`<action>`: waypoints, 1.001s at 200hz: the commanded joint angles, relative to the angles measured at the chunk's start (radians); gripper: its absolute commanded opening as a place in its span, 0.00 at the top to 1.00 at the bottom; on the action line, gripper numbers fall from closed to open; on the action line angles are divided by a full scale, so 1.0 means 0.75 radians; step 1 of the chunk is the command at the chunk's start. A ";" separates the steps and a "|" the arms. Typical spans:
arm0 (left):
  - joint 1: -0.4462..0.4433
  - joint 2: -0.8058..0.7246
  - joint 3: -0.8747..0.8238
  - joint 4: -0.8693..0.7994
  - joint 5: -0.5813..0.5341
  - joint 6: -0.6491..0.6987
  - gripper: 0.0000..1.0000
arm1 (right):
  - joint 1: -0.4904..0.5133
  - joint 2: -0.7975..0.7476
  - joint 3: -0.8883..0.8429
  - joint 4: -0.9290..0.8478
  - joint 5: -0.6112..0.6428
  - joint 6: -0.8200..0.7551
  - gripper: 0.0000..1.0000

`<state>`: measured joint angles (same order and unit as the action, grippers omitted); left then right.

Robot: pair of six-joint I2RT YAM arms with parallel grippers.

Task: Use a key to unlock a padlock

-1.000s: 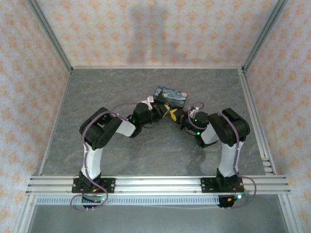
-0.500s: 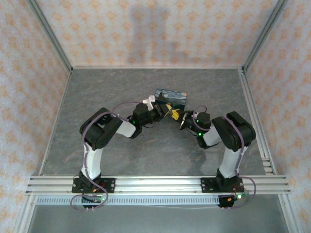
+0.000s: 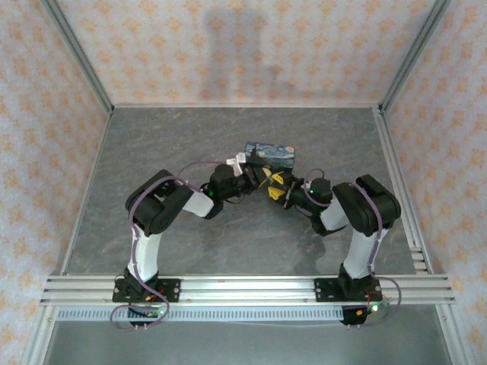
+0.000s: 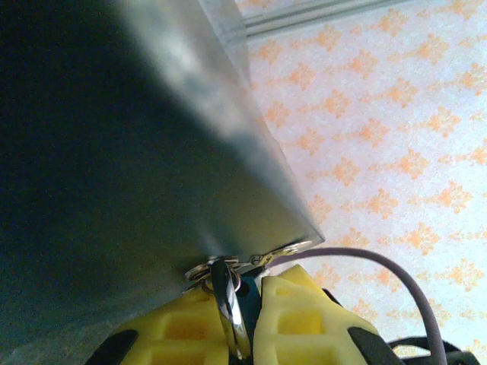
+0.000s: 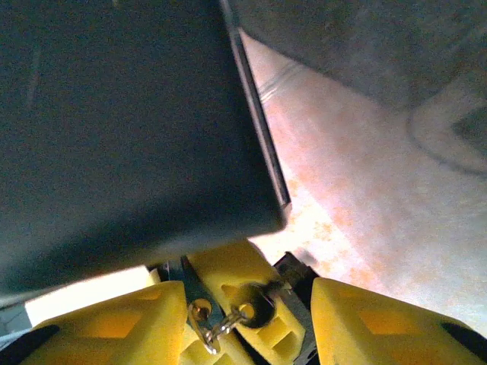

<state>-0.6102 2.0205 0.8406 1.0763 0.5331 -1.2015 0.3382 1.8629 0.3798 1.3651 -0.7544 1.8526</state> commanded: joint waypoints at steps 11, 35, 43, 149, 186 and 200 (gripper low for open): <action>-0.033 -0.068 -0.002 -0.196 0.077 0.142 0.99 | -0.048 0.008 -0.025 -0.167 -0.134 -0.229 0.51; -0.033 -0.090 -0.012 -0.326 0.033 0.210 0.95 | -0.060 -0.034 -0.041 -0.348 -0.147 -0.406 0.51; -0.034 -0.096 -0.016 -0.351 0.021 0.223 0.95 | -0.061 -0.066 -0.034 -0.446 -0.148 -0.485 0.51; -0.054 -0.242 -0.032 -0.721 -0.068 0.378 0.56 | -0.058 -0.604 0.387 -2.001 0.194 -1.559 0.58; -0.054 -0.419 -0.103 -0.882 -0.167 0.456 0.56 | -0.001 -0.696 0.436 -2.126 0.275 -1.732 0.59; -0.054 -0.508 -0.110 -0.991 -0.237 0.500 0.53 | 0.050 -0.747 0.457 -2.195 0.372 -1.855 0.59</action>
<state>-0.6483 1.7443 0.7792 0.4915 0.4610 -0.9092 0.3206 1.3754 0.6727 -0.1104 -0.6052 0.6647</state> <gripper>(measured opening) 0.451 0.407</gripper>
